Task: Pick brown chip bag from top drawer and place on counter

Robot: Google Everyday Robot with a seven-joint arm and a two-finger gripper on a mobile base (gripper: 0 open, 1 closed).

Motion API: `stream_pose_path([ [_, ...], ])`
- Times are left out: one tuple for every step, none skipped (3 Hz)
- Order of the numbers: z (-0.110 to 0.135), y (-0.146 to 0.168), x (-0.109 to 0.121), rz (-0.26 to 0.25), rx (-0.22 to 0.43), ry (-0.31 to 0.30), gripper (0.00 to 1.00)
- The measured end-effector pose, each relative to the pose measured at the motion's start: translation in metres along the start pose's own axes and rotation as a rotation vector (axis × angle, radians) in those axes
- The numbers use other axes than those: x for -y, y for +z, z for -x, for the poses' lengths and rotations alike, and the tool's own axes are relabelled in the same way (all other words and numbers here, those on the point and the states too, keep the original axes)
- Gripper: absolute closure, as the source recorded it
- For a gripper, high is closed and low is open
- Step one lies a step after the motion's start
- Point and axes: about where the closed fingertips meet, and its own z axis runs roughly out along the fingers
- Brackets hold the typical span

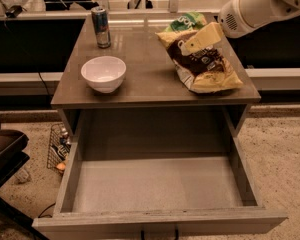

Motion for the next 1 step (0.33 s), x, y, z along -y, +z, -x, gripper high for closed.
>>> stream_pose_path([
  [0.0,0.0001,-0.0001,0.0,0.0,0.0,0.0],
])
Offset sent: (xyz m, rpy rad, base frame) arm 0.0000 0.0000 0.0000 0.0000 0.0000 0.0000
